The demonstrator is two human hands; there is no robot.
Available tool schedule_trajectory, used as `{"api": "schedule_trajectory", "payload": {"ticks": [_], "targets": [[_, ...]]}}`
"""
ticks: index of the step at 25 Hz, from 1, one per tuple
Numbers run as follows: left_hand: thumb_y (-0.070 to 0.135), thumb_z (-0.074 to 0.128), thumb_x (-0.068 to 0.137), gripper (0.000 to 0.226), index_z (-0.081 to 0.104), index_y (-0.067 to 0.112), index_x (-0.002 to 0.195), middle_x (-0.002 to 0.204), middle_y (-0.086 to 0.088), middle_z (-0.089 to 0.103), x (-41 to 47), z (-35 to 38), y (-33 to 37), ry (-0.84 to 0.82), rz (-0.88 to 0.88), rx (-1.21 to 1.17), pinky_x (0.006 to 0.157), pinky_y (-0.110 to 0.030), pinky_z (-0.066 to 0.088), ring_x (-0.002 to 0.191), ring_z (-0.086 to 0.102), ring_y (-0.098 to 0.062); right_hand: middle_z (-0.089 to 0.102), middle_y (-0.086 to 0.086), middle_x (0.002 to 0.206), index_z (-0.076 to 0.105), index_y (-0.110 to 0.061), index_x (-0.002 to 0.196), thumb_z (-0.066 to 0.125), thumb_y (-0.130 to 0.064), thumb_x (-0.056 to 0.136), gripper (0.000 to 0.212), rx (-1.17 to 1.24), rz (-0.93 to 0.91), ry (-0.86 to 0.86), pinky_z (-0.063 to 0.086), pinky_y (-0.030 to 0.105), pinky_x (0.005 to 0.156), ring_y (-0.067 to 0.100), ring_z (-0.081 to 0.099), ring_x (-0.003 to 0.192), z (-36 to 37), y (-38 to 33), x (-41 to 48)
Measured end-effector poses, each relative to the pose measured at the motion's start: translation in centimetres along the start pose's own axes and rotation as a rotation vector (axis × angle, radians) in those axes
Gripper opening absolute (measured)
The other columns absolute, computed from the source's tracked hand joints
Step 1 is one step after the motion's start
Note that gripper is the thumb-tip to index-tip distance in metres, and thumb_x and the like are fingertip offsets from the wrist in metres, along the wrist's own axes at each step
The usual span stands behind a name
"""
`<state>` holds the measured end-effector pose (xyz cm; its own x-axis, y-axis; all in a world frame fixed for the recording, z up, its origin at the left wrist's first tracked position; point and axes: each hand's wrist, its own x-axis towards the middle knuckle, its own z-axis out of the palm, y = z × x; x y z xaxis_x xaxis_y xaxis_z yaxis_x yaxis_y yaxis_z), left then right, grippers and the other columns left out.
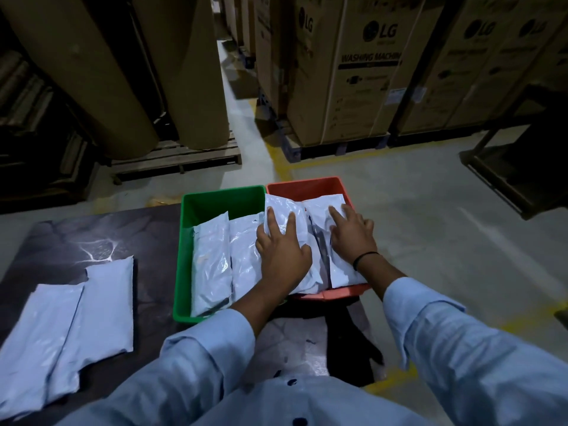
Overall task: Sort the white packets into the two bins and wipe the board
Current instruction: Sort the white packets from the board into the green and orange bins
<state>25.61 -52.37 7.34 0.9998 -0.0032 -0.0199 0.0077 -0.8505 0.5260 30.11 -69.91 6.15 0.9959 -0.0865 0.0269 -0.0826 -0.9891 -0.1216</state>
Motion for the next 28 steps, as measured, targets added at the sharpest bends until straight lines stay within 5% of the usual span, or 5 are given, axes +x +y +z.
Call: {"api": "schedule_trajectory", "payload": {"ticks": [5,10,16,21,28], "targets": [[0.042,0.053,0.095,0.072,0.021,0.032,0.159,0.169,-0.01,-0.01,0.6,1.5,1.1,-0.008,-0.05,0.034,0.121,-0.057,0.014,0.149,0.006,-0.045,0.028,0.022,0.157,0.04,-0.014,0.148,0.053,-0.02,0.094,0.056,0.015,-0.132,0.025,0.016,0.047,0.122,0.039,0.019,0.147,1.0,0.8,1.1],[0.042,0.052,0.095,0.072,0.022,0.028,0.159,0.169,-0.013,-0.006,1.1,3.1,2.0,-0.012,-0.032,0.088,0.122,-0.056,0.008,0.15,0.005,-0.048,0.023,0.025,0.158,0.035,-0.011,0.147,0.06,-0.019,0.088,0.064,0.011,-0.261,-0.15,0.022,0.043,0.121,0.038,0.018,0.148,2.6,1.4,0.8],[0.042,0.05,0.095,0.076,0.017,0.023,0.161,0.168,-0.018,-0.007,2.1,4.3,3.1,-0.004,-0.002,0.184,0.122,-0.058,0.0,0.151,0.002,-0.048,0.012,0.027,0.159,0.015,-0.008,0.154,0.079,-0.021,0.072,0.105,-0.082,-0.239,-0.242,0.014,0.046,0.123,0.041,0.012,0.149,3.1,1.6,1.8],[0.057,0.035,0.092,0.082,0.015,0.016,0.161,0.167,-0.026,-0.003,2.9,5.9,3.0,-0.022,-0.016,0.276,0.12,-0.062,-0.012,0.153,-0.005,-0.049,0.012,0.023,0.162,0.016,-0.01,0.156,0.051,-0.023,0.095,0.071,-0.034,-0.267,-0.148,0.008,0.042,0.124,0.036,0.009,0.152,2.7,2.2,3.2],[0.054,0.031,0.104,0.084,-0.001,0.001,0.159,0.164,-0.031,-0.011,2.5,7.8,3.4,-0.186,0.048,0.25,0.125,-0.054,-0.004,0.153,-0.011,-0.048,0.012,0.014,0.165,0.023,-0.015,0.156,0.048,-0.009,0.095,0.067,0.09,-0.226,-0.036,0.01,0.038,0.123,0.029,0.009,0.153,1.3,3.2,2.9]]}}
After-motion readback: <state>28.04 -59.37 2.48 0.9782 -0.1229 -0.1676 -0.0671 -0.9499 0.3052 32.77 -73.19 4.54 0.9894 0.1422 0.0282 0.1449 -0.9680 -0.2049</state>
